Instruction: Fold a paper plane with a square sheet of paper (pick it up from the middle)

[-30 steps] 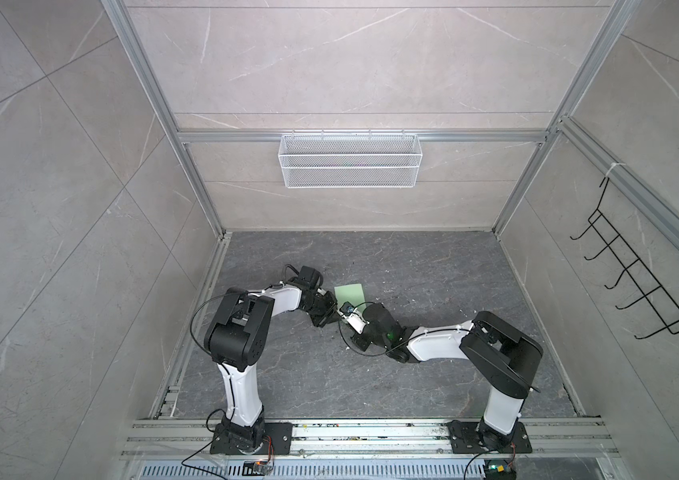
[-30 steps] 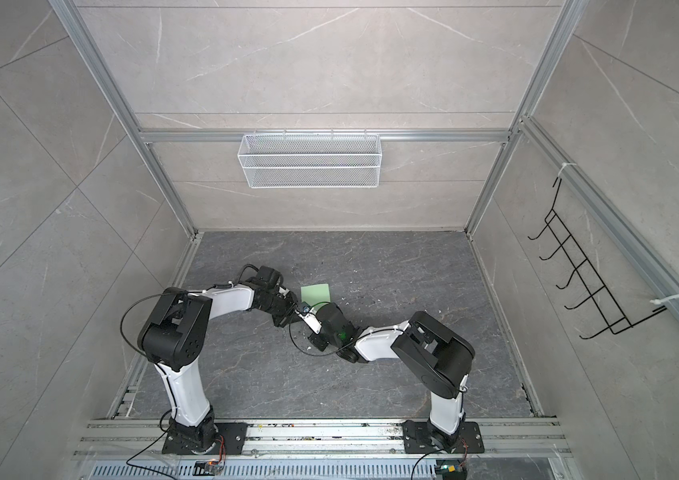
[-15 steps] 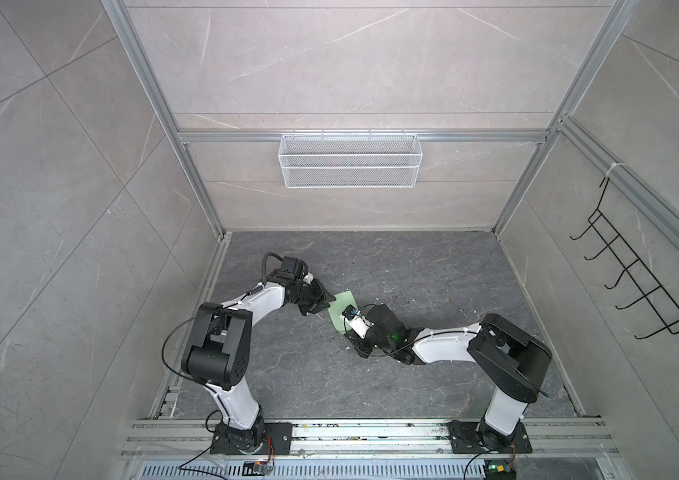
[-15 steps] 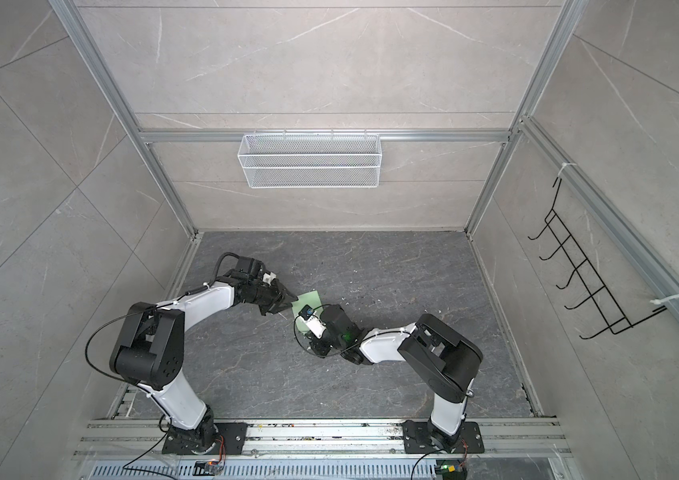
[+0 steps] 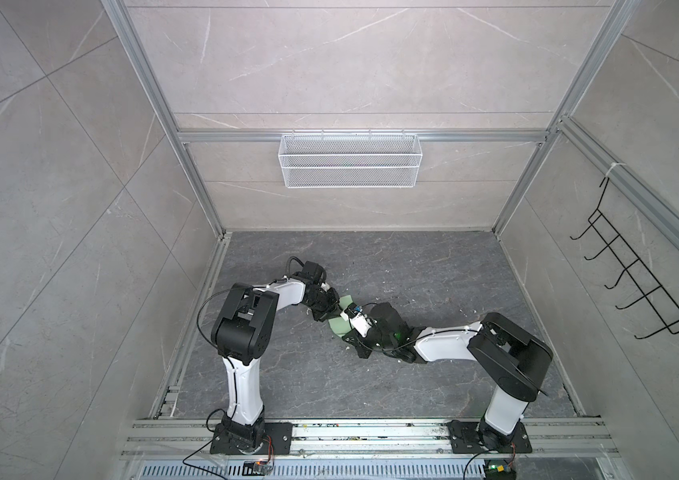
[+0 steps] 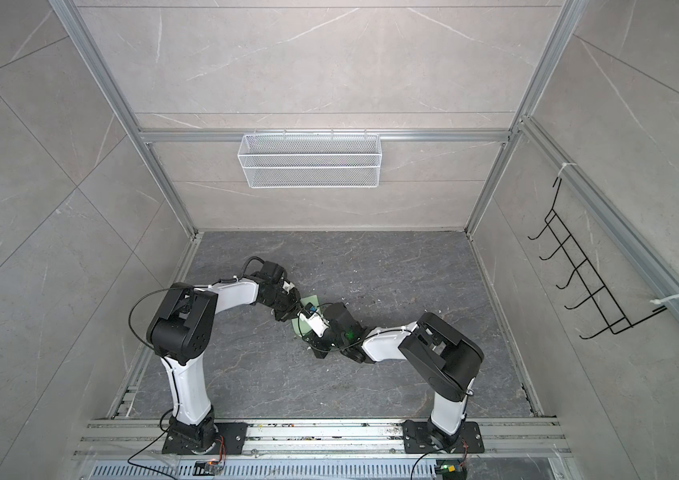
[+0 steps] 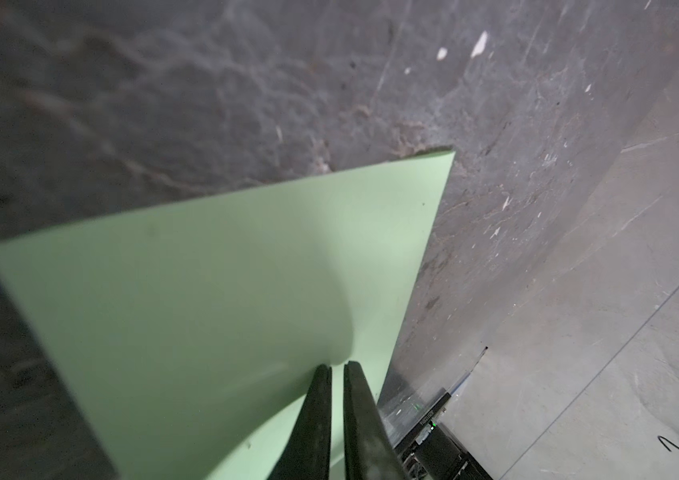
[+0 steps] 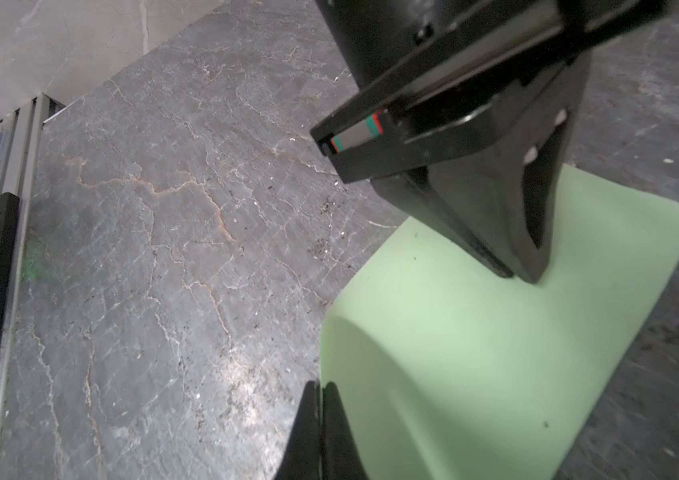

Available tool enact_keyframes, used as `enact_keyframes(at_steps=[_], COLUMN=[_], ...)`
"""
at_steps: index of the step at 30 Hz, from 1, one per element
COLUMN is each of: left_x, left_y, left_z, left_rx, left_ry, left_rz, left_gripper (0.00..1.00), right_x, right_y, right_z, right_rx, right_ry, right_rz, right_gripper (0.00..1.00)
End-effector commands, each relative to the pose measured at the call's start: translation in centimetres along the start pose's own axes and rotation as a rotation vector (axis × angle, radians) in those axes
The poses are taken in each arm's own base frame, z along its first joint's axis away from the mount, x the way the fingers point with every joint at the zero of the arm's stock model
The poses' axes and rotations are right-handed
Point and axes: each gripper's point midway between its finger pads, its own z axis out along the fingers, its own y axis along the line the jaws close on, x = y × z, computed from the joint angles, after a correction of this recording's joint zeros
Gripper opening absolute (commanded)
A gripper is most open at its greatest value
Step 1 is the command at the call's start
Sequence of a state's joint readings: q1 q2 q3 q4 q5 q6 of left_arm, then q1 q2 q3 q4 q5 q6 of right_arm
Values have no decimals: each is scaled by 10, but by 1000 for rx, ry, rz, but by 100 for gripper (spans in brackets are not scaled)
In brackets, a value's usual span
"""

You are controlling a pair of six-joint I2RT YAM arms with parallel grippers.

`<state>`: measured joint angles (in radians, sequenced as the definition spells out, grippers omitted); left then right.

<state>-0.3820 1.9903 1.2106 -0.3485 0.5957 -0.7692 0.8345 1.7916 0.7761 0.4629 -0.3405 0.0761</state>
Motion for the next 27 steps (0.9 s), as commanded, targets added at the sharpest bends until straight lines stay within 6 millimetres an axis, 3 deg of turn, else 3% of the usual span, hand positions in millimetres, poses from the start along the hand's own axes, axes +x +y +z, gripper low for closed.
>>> enact_keyframes(at_steps=[1, 5, 12, 27], left_x=[6, 10, 12, 12], left_y=[15, 31, 35, 37], left_z=[3, 6, 10, 16], left_rx=[-89, -157, -170, -163], left_ry=[31, 52, 80, 100], left_rz=[25, 31, 57, 72], left_gripper=[8, 6, 2, 0], right_x=[0, 0, 1, 7], right_y=[-2, -15, -39, -55], right_z=[3, 5, 9, 17], right_rx=[-21, 6, 68, 109], right_ry=[-4, 4, 32, 69], right_rz=[47, 88, 138, 161], right_gripper=[4, 4, 3, 3])
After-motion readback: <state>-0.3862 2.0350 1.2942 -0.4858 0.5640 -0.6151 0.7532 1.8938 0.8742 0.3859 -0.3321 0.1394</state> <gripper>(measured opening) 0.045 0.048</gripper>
